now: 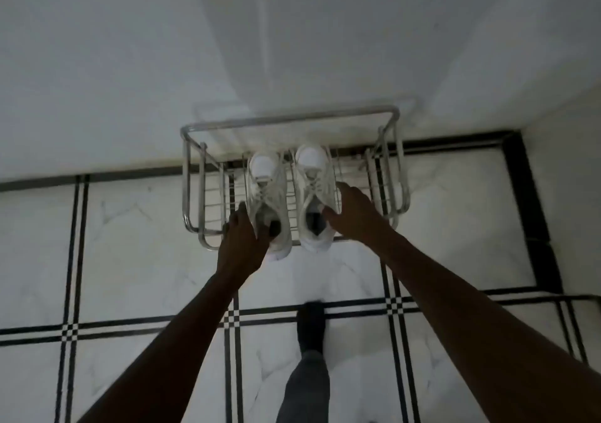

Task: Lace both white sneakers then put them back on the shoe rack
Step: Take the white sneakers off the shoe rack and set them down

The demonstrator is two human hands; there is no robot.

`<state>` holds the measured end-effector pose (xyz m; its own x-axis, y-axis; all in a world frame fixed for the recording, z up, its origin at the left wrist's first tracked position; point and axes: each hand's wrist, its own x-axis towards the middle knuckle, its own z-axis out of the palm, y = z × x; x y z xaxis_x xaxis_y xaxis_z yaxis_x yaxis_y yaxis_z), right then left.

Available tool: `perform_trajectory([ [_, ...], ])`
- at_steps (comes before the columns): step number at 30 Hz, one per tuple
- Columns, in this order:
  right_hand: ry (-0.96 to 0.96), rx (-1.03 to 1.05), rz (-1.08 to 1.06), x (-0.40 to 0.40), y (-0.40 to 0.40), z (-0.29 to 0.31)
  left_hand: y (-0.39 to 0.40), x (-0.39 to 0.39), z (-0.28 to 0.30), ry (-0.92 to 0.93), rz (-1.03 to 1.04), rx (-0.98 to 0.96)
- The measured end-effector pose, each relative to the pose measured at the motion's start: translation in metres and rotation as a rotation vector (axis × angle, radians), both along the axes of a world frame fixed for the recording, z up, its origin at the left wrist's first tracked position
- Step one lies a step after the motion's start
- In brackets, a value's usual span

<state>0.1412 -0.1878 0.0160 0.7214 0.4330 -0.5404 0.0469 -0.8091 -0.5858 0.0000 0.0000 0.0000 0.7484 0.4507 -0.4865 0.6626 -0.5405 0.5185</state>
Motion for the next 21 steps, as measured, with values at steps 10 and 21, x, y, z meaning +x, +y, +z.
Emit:
perform_trajectory([
  [10, 0.153, 0.043, -0.254, -0.001, 0.003, -0.069, 0.025, 0.01, -0.049, 0.013, 0.289, -0.342],
  [21, -0.042, 0.314, -0.25, -0.123, -0.064, -0.039, -0.079, -0.113, -0.031, -0.286, 0.291, -0.129],
])
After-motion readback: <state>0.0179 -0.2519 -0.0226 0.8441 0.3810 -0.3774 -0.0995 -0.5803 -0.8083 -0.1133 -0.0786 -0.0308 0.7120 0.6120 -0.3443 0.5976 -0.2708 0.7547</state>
